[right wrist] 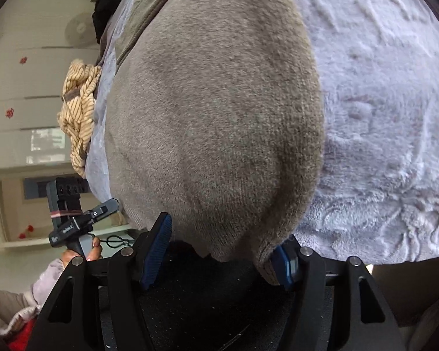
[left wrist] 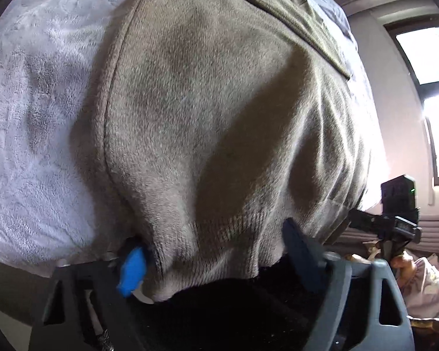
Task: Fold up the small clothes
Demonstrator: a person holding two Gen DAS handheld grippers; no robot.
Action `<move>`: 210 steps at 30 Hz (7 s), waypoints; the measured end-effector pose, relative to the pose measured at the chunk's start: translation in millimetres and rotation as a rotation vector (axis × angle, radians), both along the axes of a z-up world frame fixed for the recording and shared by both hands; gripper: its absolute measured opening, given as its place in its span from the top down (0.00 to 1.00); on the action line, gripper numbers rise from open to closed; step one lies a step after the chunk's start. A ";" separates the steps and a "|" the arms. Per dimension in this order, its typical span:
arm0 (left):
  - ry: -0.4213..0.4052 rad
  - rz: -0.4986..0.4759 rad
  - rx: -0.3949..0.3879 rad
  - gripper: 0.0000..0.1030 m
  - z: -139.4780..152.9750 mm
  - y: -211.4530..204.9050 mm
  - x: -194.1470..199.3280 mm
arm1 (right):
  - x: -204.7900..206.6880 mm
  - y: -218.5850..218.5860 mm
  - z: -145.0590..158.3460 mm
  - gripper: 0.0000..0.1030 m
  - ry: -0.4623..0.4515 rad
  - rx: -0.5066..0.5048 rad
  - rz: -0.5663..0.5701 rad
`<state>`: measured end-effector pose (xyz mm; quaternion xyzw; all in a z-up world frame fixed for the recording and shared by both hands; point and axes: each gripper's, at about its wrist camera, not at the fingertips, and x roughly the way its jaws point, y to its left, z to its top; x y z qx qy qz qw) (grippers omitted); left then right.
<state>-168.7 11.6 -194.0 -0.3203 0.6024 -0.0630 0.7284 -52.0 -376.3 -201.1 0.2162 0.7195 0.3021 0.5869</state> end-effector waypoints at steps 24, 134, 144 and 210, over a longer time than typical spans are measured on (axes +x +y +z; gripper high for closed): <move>-0.289 0.148 -0.289 0.88 85.5 54.4 34.0 | 44.8 -1.0 127.4 0.87 -0.131 0.390 -0.238; 0.027 0.012 0.013 0.94 -7.4 143.5 190.7 | 166.8 23.6 32.0 0.41 0.000 -0.100 -0.445; 0.042 0.001 0.027 0.94 1.3 138.5 191.8 | 187.5 -4.3 28.3 0.92 0.005 -0.037 -0.620; 0.099 0.146 0.328 0.18 34.6 126.3 137.7 | 123.5 168.9 93.4 0.50 -0.225 -0.302 0.154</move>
